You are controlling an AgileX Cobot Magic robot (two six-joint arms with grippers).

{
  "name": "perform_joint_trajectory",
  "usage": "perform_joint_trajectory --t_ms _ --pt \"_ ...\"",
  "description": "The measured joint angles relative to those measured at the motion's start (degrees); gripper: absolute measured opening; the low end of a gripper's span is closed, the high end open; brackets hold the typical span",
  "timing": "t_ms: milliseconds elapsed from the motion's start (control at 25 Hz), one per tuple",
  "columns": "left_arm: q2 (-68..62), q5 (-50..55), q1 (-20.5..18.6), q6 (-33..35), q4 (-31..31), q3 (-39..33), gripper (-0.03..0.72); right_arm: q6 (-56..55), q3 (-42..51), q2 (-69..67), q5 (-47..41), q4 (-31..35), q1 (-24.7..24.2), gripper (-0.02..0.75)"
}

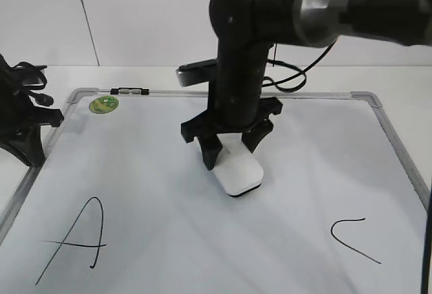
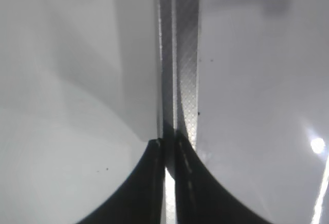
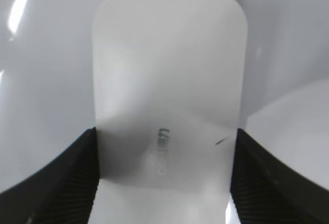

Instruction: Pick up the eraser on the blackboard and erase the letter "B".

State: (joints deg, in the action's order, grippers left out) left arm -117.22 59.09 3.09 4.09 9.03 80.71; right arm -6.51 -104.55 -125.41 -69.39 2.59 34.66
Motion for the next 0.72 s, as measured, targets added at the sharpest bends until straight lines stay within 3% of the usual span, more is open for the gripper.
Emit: perform_joint_trajectory --t_ms 360,720 --pt "0.0 0.1 0.0 0.0 0.0 0.0 0.016 0.1 1.6 7.5 -0.6 -0.1 -9.4 0.538" --pt "0.0 0.1 0.0 0.0 0.0 0.0 0.016 1.6 16.9 18.0 4.0 2.9 -22.7 0.534"
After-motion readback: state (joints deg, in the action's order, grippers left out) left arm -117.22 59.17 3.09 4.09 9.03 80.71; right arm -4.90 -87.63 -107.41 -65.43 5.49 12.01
